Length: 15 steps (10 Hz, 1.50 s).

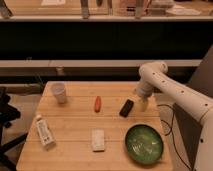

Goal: Push the eraser across the table

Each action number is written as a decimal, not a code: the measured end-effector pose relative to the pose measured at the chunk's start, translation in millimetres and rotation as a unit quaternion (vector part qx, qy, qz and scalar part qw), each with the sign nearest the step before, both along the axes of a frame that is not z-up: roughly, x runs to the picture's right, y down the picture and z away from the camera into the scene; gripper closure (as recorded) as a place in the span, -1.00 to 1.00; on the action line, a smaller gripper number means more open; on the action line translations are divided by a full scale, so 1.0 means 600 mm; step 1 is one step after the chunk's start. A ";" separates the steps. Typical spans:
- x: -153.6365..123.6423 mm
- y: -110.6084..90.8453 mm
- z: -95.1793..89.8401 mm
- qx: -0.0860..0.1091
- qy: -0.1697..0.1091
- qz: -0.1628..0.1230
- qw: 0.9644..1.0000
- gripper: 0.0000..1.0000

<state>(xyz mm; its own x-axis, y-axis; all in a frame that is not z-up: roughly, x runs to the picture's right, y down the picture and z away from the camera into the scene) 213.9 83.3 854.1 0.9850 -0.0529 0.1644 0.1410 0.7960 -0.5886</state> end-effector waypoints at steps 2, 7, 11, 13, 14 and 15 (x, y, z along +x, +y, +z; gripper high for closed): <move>-0.001 0.000 0.002 -0.001 -0.001 -0.001 1.000 -0.43; 0.001 -0.003 0.029 -0.001 -0.005 -0.005 1.000 0.51; 0.005 -0.002 0.037 -0.003 -0.006 -0.009 1.000 1.00; -0.008 0.018 0.065 -0.011 -0.006 -0.024 1.000 1.00; -0.013 0.028 0.077 -0.014 -0.008 -0.028 0.999 1.00; -0.013 0.032 0.082 -0.015 -0.006 -0.033 0.999 1.00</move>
